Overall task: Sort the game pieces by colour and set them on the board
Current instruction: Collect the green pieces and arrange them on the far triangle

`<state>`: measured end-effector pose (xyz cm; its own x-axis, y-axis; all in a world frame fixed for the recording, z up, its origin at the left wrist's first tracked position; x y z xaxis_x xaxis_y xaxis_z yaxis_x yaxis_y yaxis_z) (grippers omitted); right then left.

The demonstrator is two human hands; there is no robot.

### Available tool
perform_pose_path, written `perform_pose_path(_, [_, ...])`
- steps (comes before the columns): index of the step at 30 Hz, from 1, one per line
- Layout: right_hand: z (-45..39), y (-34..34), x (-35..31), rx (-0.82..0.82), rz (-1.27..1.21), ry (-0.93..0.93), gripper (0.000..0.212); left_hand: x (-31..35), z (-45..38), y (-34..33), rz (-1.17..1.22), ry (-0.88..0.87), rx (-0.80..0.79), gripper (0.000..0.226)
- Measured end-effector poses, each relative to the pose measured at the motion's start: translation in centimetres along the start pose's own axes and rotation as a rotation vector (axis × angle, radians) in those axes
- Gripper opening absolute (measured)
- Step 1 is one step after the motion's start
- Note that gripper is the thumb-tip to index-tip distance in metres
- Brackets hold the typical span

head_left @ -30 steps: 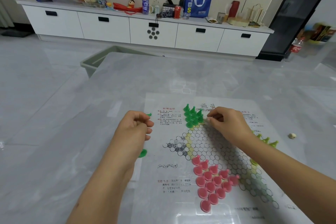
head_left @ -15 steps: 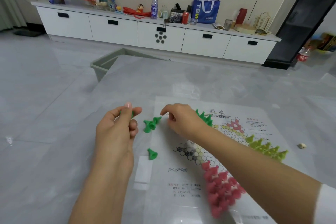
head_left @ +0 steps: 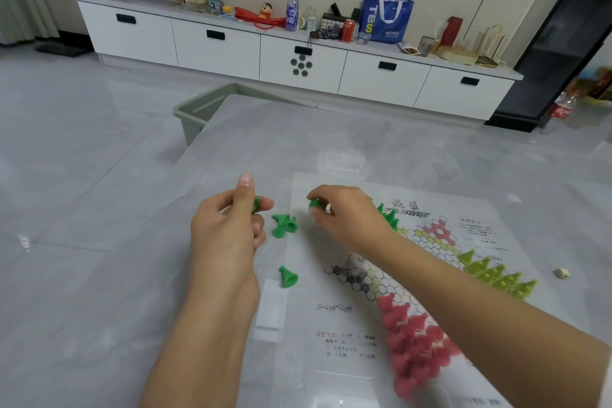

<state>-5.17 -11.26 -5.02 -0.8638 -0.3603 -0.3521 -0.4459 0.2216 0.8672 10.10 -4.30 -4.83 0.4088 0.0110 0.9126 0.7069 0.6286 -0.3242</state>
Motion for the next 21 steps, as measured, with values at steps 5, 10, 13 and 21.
perform_pose_path(5, [0.2,6.0,4.4,0.173,-0.262,-0.253,0.020,-0.8,0.2,-0.2,0.031,0.095,-0.020,0.014])
perform_pose_path(10, [1.8,10.1,11.1,0.307,-0.075,-0.387,0.007,-1.3,0.8,-0.9,-0.021,0.117,-0.067,0.010])
perform_pose_path(13, [3.8,8.6,13.3,0.156,-0.001,-0.403,0.010,-1.4,1.2,-1.4,-0.058,0.104,-0.092,0.014])
perform_pose_path(21, [5.1,5.1,13.6,0.017,0.005,-0.378,0.021,-1.8,1.3,-1.5,-0.071,0.094,-0.117,0.012])
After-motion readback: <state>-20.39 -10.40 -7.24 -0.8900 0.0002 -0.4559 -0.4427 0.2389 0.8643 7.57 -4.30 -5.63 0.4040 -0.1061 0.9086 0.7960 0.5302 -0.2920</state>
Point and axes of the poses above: each hand's wrist, its own z-axis away from the middle knuckle, its own y-axis out of the back of the hand, x = y × z, the point moved 7 cm from there along -z, towards the middle knuckle, and after that the axes turned 12 degrees about x, right-handed, at the moved point
